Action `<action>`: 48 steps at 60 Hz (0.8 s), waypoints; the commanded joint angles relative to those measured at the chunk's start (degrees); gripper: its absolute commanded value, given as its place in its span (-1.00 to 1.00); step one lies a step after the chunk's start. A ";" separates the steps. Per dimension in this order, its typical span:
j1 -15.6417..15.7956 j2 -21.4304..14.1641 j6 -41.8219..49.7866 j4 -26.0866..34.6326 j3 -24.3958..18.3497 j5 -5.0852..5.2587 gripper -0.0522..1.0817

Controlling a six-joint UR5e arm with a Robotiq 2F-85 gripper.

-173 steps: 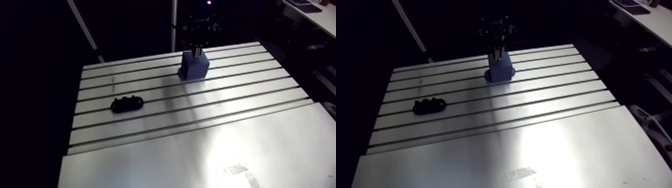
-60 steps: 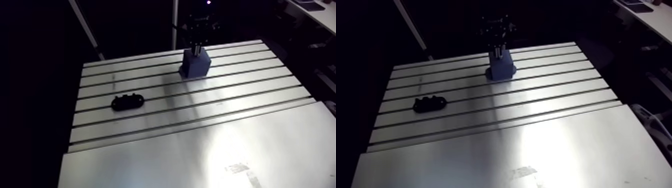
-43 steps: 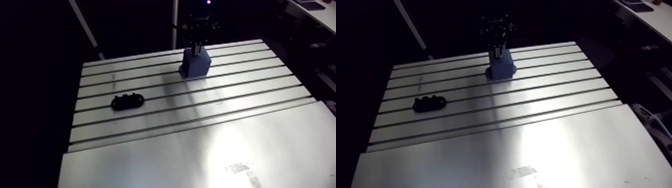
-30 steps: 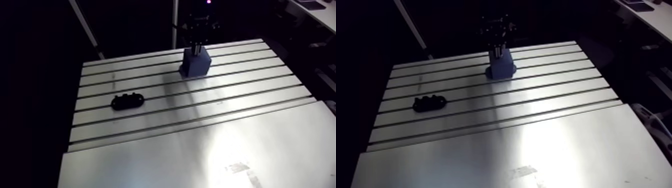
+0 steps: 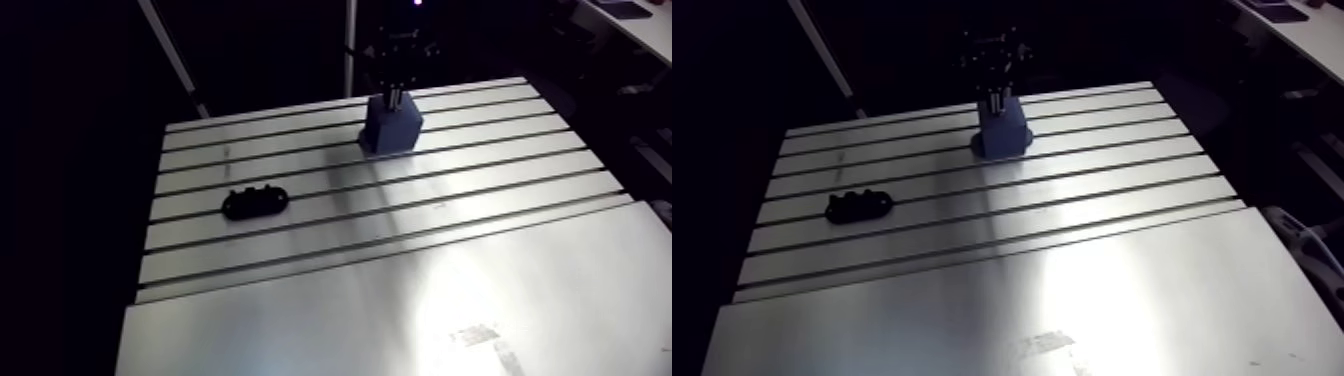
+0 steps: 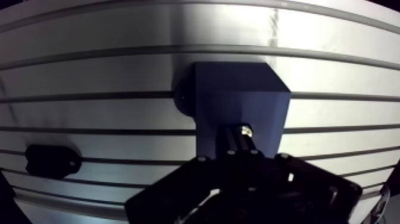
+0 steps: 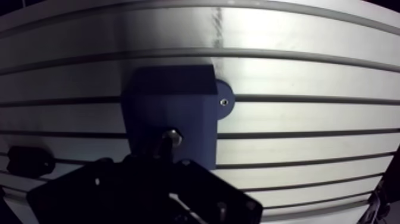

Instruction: Pick up the M10 bolt and insert it into the hex recess until seated.

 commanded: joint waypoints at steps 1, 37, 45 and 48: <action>0.00 0.01 -0.03 0.00 0.01 -0.29 0.90; 0.09 0.36 -0.12 0.00 0.10 -0.30 0.90; 0.09 0.36 -0.12 0.00 0.10 -0.30 0.90; 0.09 0.36 -0.12 0.00 0.02 -0.30 0.90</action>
